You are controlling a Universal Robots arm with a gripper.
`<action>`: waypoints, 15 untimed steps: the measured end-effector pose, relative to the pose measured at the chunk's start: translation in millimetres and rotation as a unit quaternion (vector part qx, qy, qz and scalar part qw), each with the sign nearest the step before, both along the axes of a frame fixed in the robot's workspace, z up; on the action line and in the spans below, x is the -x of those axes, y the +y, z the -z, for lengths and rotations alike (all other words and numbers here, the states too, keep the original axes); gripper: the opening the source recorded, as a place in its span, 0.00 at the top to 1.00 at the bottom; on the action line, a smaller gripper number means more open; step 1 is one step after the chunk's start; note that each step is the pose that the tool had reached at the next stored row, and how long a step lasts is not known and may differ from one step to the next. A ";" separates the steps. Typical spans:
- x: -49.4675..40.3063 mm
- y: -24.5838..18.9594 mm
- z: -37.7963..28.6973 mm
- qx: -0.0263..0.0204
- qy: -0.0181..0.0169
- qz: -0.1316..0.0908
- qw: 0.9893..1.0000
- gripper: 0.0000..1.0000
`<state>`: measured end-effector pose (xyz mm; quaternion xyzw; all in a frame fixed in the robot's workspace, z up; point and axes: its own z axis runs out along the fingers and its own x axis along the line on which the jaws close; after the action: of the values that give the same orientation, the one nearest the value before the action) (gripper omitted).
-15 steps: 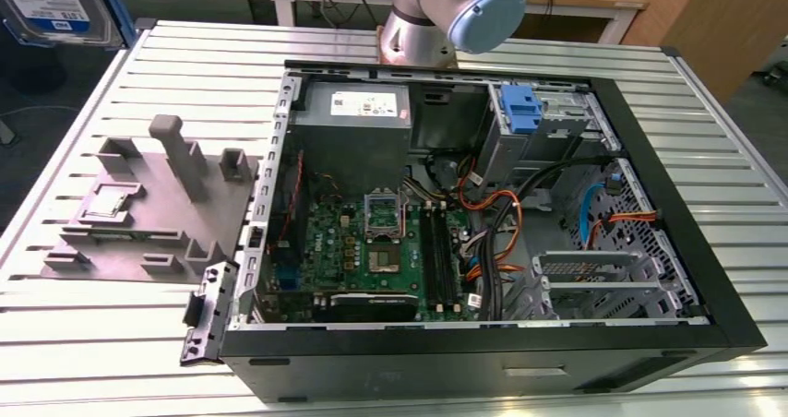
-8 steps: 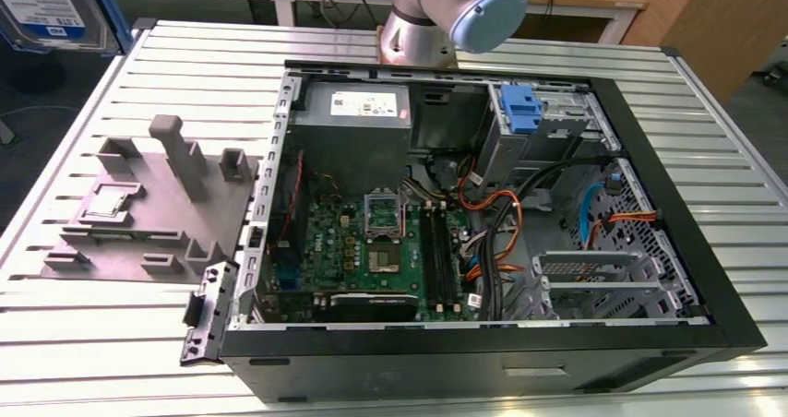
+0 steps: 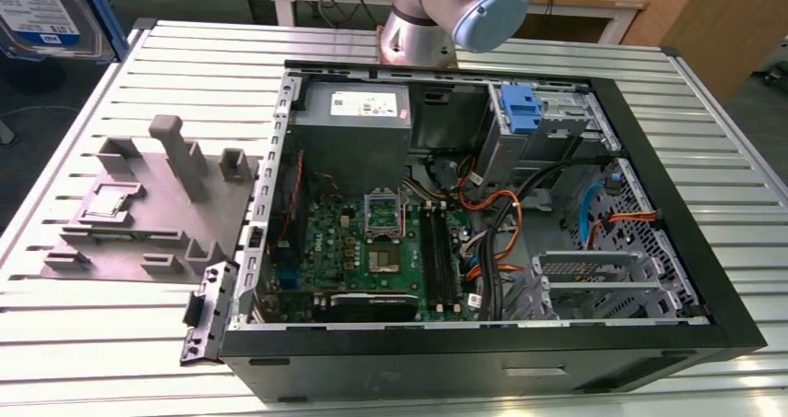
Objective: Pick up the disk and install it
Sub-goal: 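Pick up the disk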
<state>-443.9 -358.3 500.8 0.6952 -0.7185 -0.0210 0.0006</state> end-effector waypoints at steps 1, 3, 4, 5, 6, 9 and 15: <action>0.0 -1.2 0.0 0.000 0.000 0.000 1.000 0.64; 0.0 -2.9 0.0 0.000 0.000 0.000 1.000 0.64; 0.0 -3.0 0.0 0.000 0.000 0.000 1.000 0.64; 0.0 -3.0 0.0 0.000 0.000 0.000 1.000 0.64; 0.0 -3.0 0.0 0.000 0.000 0.000 1.000 0.64; -2.4 -3.3 0.0 0.000 0.000 0.000 1.000 0.64; -16.5 -3.2 0.0 0.000 0.000 0.000 1.000 0.64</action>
<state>-427.3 -361.5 500.7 0.6952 -0.7185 -0.0210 0.0006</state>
